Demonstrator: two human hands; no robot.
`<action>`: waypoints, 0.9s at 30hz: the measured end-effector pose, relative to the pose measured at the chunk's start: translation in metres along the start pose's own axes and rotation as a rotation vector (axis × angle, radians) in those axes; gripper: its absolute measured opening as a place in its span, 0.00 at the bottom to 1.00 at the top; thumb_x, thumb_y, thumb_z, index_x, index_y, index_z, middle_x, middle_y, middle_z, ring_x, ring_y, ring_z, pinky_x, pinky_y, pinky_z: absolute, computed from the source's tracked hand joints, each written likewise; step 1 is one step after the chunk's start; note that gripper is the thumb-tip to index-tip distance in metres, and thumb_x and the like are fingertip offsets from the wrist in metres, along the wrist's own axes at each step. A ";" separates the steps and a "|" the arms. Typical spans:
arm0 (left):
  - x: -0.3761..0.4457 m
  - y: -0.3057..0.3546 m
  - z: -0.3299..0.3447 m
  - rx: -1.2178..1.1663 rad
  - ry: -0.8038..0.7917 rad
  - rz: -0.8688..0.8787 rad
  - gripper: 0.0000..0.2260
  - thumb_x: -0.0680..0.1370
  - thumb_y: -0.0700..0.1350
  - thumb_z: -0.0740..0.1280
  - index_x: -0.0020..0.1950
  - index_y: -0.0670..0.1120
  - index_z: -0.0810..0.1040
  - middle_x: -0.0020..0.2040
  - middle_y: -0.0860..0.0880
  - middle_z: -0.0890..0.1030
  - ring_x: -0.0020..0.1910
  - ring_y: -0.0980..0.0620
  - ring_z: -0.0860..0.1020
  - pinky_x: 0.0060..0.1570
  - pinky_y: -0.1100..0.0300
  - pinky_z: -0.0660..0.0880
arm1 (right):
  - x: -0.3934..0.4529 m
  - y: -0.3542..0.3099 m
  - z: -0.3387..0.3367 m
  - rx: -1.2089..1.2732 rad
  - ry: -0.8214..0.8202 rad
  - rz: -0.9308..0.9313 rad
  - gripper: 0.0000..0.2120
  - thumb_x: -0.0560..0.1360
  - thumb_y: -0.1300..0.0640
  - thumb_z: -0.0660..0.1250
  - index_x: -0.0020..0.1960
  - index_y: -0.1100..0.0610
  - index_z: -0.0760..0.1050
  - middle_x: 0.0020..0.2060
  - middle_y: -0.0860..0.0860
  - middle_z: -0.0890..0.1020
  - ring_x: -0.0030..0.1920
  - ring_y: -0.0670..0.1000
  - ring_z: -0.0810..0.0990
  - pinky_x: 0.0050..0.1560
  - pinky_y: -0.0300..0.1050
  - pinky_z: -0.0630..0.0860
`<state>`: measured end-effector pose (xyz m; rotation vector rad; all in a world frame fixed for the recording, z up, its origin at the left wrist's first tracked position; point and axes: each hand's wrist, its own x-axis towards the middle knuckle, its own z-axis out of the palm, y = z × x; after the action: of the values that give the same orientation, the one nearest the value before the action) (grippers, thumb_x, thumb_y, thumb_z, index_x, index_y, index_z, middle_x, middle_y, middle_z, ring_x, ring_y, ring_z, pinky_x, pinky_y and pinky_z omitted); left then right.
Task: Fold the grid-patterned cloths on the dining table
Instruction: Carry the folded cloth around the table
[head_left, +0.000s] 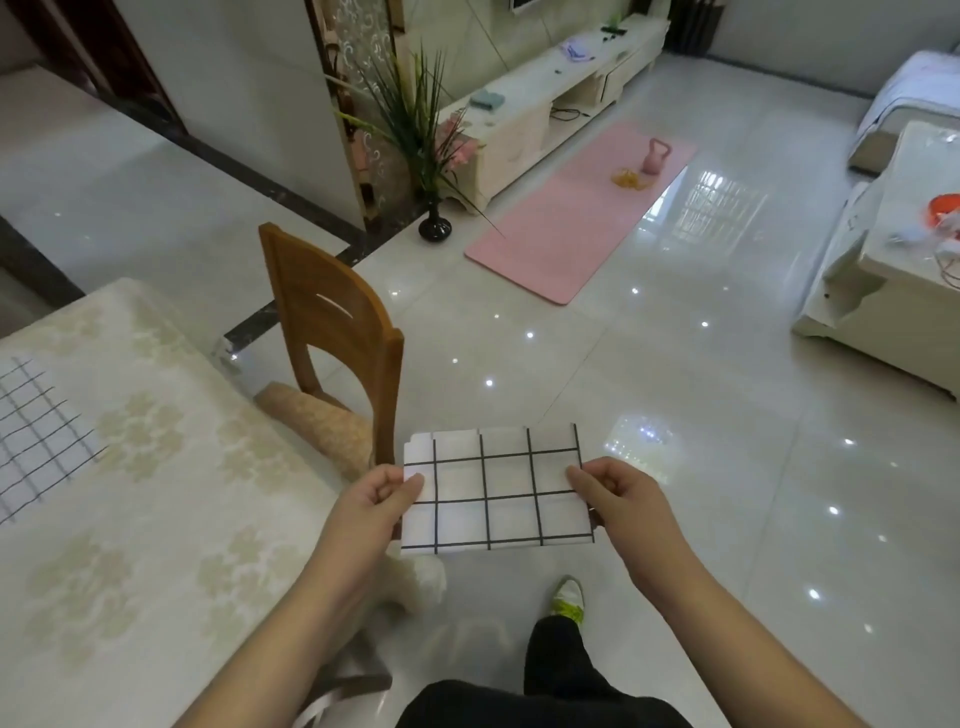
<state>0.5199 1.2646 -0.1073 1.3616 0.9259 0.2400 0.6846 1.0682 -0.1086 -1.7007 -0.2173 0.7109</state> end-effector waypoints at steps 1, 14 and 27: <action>0.011 0.002 0.006 0.014 0.006 0.004 0.06 0.77 0.50 0.69 0.45 0.48 0.83 0.46 0.37 0.83 0.48 0.37 0.81 0.55 0.41 0.76 | 0.012 -0.001 -0.006 -0.014 -0.012 0.001 0.08 0.75 0.57 0.70 0.40 0.60 0.79 0.29 0.51 0.76 0.31 0.49 0.73 0.33 0.39 0.73; 0.136 0.070 0.112 -0.056 0.103 -0.020 0.05 0.78 0.42 0.67 0.48 0.40 0.80 0.44 0.40 0.85 0.40 0.45 0.83 0.39 0.54 0.78 | 0.181 -0.047 -0.087 -0.067 -0.119 0.081 0.08 0.76 0.57 0.70 0.39 0.58 0.79 0.27 0.45 0.78 0.31 0.46 0.75 0.35 0.39 0.74; 0.234 0.115 0.068 -0.190 0.295 -0.040 0.06 0.77 0.42 0.67 0.50 0.42 0.80 0.45 0.43 0.86 0.43 0.45 0.84 0.39 0.54 0.81 | 0.310 -0.102 -0.014 -0.074 -0.303 0.022 0.07 0.76 0.58 0.69 0.43 0.62 0.80 0.33 0.57 0.78 0.34 0.49 0.76 0.38 0.41 0.77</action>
<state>0.7568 1.3932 -0.1076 1.1486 1.1440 0.4953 0.9625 1.2405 -0.1163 -1.6615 -0.4409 0.9872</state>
